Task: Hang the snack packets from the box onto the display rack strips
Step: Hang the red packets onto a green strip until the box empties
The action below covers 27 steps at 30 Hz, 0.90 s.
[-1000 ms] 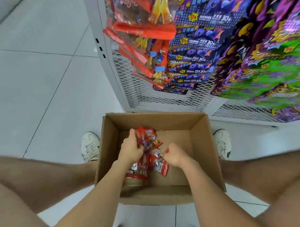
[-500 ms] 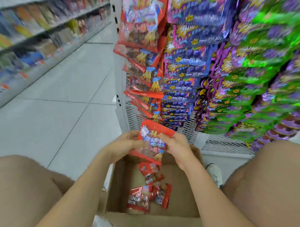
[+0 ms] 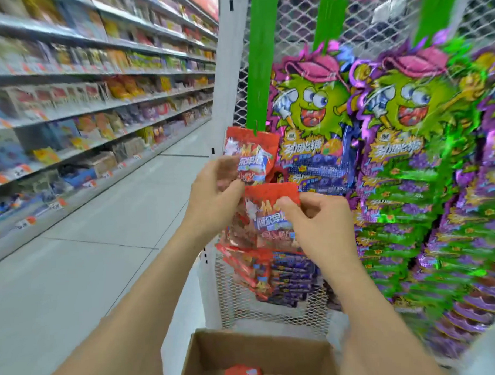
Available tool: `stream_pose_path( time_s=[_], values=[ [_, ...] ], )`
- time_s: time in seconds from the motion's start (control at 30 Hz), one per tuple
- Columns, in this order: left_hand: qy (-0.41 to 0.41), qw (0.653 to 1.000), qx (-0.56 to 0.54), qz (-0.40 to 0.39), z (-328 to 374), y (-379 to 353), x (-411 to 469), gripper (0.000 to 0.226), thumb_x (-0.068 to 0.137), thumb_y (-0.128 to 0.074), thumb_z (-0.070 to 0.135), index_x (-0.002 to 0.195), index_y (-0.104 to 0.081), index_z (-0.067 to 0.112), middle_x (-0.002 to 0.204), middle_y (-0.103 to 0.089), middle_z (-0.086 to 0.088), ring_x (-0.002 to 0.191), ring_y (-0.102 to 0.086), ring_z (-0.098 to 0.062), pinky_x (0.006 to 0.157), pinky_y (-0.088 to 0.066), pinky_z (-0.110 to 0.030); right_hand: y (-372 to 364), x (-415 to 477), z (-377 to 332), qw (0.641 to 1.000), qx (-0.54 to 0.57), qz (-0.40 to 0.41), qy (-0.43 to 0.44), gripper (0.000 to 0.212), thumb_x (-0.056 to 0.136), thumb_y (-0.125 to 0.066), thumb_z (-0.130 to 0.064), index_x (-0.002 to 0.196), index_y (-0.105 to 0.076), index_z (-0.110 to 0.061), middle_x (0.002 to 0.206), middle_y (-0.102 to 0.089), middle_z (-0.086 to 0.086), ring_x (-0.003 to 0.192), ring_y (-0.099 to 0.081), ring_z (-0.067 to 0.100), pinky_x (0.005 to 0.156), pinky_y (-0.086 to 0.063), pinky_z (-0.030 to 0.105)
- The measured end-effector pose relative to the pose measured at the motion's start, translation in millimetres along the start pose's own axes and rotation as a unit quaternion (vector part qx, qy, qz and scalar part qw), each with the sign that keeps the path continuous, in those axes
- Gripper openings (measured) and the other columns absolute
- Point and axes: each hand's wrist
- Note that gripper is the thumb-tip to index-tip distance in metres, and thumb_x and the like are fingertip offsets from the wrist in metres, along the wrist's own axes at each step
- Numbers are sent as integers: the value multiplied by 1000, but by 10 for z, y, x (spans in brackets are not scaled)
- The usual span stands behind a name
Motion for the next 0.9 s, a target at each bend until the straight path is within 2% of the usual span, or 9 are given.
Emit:
stream_pose_path(
  time_s=[0.1, 0.17, 0.23, 0.33, 0.4, 0.5, 0.67, 0.77, 0.9],
  values=[
    [-46, 998, 35, 33, 345, -72, 463, 40, 92, -52, 22, 130, -65, 27, 124, -66, 7, 111, -65, -16, 102, -52, -41, 81, 323, -215, 997, 66, 50, 7, 14, 92, -77, -29, 79, -74, -31, 70, -73, -16, 64, -67, 9, 67, -58, 36],
    [-14, 999, 10, 33, 538, -134, 743, 43, 94, -47, 23, 133, -64, 20, 125, -68, 2, 116, -63, -17, 104, -50, -38, 65, 553, -353, 994, 75, 78, 32, 10, 93, -75, -24, 89, -74, -32, 80, -76, -15, 75, -72, 7, 76, -61, 39],
    [31, 999, -7, 31, 685, -185, 977, 41, 96, -45, 29, 129, -67, 18, 123, -69, 0, 116, -62, -19, 98, -47, -35, 7, 801, -461, 991, 66, 101, 52, 6, 95, -71, -21, 92, -74, -25, 81, -75, -12, 75, -71, 11, 75, -59, 41],
    [74, 996, -34, 35, 758, -184, 1225, 35, 96, -52, 39, 103, -73, 11, 100, -72, -4, 97, -64, -25, 84, -45, -37, -111, 1122, -595, 990, 43, 117, 61, 7, 95, -67, -19, 92, -73, -19, 79, -73, -10, 70, -66, 11, 70, -54, 37],
    [112, 989, -91, 17, 753, -125, 1309, 48, 79, -61, 54, 96, -75, 11, 98, -79, -5, 96, -73, -29, 94, -56, -45, -186, 1286, -663, 989, 37, 131, 58, 8, 93, -67, -22, 90, -73, -18, 80, -73, -9, 70, -66, 10, 71, -54, 37],
    [145, 978, -152, -12, 726, -36, 1341, 68, 60, -73, 65, 108, -78, 18, 104, -81, -6, 100, -78, -31, 101, -58, -56, -264, 1435, -739, 987, 44, 144, 54, 8, 89, -69, -27, 88, -75, -22, 81, -75, -10, 77, -71, 13, 79, -58, 42],
    [152, 965, -187, -104, 768, 26, 1265, 56, 88, -76, 56, 120, -75, 10, 109, -81, -12, 102, -78, -33, 97, -61, -52, -302, 1480, -828, 986, 34, 155, 60, 27, 91, -71, -38, 71, -71, -19, 63, -67, -10, 63, -60, 9, 67, -49, 34],
    [137, 970, -171, -106, 803, 30, 1192, 47, 96, -71, 52, 112, -77, 9, 105, -82, -11, 97, -80, -29, 86, -65, -44, -316, 1497, -866, 983, 37, 170, 54, 30, 90, -73, -37, 71, -70, -14, 55, -59, -9, 54, -49, 9, 60, -34, 30],
    [130, 969, -185, -98, 838, 0, 1120, 42, 97, -71, 49, 105, -79, 9, 103, -82, -12, 96, -80, -30, 88, -64, -46, -297, 1505, -924, 981, 39, 184, 51, 24, 89, -74, -34, 73, -73, -15, 59, -61, -11, 52, -46, 7, 64, -39, 30]
  ],
)
Point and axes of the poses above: each hand's wrist, its own x-axis towards the middle knuckle, its own y-axis out of the back of the hand, z = x × y
